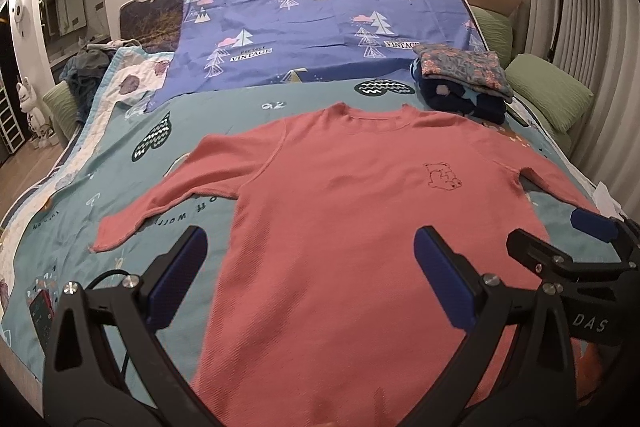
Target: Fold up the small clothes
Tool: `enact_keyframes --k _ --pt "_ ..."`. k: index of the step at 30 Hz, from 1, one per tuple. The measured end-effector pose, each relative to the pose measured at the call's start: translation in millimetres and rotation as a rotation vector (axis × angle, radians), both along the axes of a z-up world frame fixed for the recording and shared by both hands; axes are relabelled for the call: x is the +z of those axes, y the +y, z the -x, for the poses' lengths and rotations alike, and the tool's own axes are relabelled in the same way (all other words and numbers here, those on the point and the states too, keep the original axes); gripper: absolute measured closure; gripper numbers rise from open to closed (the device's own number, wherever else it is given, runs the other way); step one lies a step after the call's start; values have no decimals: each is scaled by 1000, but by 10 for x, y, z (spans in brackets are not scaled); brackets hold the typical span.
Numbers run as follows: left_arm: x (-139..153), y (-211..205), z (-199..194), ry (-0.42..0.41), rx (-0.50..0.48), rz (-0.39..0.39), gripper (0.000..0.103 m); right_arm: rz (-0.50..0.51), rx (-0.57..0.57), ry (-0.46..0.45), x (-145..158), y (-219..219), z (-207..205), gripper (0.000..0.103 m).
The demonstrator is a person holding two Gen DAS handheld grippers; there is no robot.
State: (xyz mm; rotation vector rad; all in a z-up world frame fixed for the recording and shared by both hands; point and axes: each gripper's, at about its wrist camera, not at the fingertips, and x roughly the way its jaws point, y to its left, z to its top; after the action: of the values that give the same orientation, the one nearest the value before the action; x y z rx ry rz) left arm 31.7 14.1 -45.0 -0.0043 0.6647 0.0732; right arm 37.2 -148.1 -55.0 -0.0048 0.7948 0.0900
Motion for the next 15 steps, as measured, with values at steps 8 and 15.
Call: enact_keyframes --k 8,15 --pt "-28 95 5 14 17 18 0 21 12 5 -2 126 -10 0" --pt "-63 141 10 31 23 26 0 32 -2 3 8 115 7 0"
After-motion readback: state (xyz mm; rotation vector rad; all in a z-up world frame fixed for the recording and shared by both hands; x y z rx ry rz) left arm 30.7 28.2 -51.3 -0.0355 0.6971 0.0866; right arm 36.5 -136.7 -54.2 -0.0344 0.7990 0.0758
